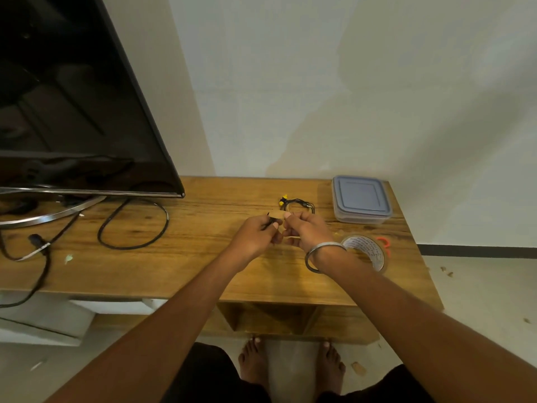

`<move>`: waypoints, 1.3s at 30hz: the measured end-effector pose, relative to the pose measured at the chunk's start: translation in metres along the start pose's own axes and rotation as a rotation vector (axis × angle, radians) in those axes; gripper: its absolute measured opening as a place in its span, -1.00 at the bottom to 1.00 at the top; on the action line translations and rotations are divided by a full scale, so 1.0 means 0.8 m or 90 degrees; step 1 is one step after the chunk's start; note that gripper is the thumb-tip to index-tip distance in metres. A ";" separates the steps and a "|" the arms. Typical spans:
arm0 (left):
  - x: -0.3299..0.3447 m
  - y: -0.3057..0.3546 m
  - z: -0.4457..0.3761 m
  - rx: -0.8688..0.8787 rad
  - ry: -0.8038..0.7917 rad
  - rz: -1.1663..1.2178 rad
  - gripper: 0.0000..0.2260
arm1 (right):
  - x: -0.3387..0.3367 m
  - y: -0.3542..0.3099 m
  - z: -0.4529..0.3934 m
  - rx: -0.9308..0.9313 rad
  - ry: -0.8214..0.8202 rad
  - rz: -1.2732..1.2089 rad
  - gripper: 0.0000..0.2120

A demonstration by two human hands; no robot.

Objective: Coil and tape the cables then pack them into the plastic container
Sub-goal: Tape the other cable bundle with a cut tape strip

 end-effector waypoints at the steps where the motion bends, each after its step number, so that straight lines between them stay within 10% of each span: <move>1: 0.002 0.000 0.000 0.005 -0.003 0.005 -0.80 | -0.001 0.001 0.000 0.001 0.006 0.001 -0.77; 23: 0.005 -0.007 0.002 0.123 -0.091 -0.050 -0.62 | -0.010 0.009 -0.010 0.028 0.043 -0.149 -0.91; 39: 0.012 -0.009 0.000 0.109 -0.100 0.059 -0.56 | -0.008 0.012 -0.008 0.008 0.058 0.018 -0.97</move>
Point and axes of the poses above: each hand's wrist, its own z-axis away from the middle knuckle, its own x-axis out of the palm, y = z × x, the point moved 3 cm from there along -z, towards the middle knuckle, and after that the axes turned 9 degrees about -x, right-handed, at the moved point
